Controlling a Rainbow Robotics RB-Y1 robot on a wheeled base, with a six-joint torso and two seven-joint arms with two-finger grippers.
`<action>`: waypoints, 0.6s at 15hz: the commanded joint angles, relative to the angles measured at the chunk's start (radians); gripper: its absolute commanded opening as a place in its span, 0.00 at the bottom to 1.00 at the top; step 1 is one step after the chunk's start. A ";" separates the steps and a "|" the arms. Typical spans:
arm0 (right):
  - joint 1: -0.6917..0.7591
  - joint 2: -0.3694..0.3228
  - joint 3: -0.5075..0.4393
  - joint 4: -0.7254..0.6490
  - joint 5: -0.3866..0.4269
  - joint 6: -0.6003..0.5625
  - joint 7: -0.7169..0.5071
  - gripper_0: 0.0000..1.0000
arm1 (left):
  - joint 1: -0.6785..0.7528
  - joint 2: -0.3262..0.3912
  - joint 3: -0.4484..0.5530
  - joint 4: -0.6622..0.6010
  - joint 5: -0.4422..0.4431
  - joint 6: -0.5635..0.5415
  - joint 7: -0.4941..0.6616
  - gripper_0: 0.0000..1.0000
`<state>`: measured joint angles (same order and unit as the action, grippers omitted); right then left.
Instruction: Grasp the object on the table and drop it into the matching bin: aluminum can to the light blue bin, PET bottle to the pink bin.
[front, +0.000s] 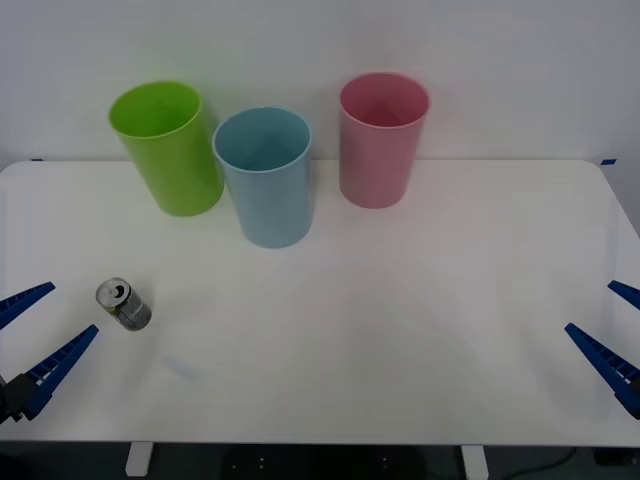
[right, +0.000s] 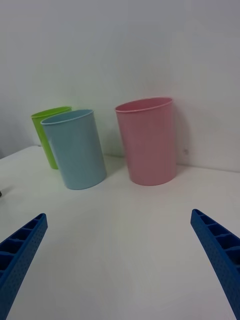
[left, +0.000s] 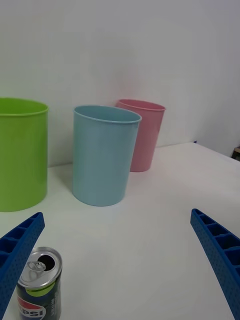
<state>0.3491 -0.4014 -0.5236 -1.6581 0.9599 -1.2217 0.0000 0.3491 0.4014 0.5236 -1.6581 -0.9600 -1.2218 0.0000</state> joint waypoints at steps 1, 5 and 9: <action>0.000 0.000 0.000 0.000 0.000 0.000 0.000 1.00 | 0.000 0.000 0.000 0.000 0.000 0.000 0.000 1.00; 0.000 0.000 0.000 0.000 0.000 0.000 0.000 1.00 | 0.005 -0.019 -0.011 0.015 0.001 0.010 -0.005 1.00; 0.000 0.000 0.000 0.000 0.000 0.000 0.000 1.00 | 0.007 -0.019 -0.013 0.017 -0.010 0.042 -0.006 1.00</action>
<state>0.3490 -0.4013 -0.5236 -1.6579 0.9599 -1.2217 -0.0001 0.3548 0.3819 0.5119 -1.6417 -0.9656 -1.1869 -0.0061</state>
